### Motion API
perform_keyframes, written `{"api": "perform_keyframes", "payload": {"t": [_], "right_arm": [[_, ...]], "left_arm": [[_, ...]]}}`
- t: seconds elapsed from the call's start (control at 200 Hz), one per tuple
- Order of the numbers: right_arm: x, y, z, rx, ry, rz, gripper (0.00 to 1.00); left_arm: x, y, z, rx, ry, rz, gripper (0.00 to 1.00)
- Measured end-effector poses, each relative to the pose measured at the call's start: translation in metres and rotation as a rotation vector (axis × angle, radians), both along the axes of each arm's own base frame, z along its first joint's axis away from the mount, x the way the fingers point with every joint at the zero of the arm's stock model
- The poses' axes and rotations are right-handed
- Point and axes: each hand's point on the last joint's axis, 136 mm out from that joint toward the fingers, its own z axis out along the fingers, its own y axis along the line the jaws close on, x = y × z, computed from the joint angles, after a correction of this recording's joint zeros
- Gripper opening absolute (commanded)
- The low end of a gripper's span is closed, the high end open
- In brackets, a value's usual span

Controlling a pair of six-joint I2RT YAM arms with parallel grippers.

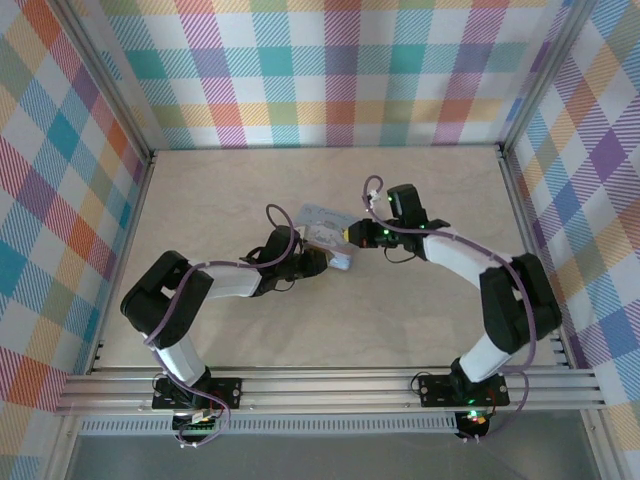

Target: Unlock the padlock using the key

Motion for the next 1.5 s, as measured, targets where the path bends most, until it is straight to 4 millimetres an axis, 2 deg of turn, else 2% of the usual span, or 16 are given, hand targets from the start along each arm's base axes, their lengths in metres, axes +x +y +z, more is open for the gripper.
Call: {"api": "perform_keyframes", "payload": {"t": [0.185, 0.375, 0.61, 0.84, 1.12, 1.5], "right_arm": [[-0.036, -0.017, -0.013, -0.043, -0.030, -0.012, 0.02], [-0.073, -0.024, -0.028, -0.091, -0.051, -0.004, 0.02], [-0.098, -0.024, -0.055, -0.172, -0.051, 0.012, 0.02], [-0.101, -0.012, -0.068, -0.223, -0.081, 0.027, 0.02], [-0.099, -0.007, -0.086, -0.284, -0.092, 0.033, 0.02], [-0.089, 0.005, -0.080, -0.292, -0.156, 0.025, 0.02]], "left_arm": [[-0.006, -0.007, 0.004, -0.074, 0.089, 0.020, 0.16], [-0.011, -0.008, 0.011, -0.115, 0.149, 0.048, 0.16], [-0.013, -0.010, 0.018, -0.159, 0.187, 0.069, 0.16], [-0.019, -0.008, 0.015, -0.160, 0.246, 0.086, 0.15], [-0.020, -0.008, 0.023, -0.164, 0.269, 0.099, 0.14], [-0.021, -0.011, 0.026, -0.173, 0.296, 0.099, 0.14]]}}
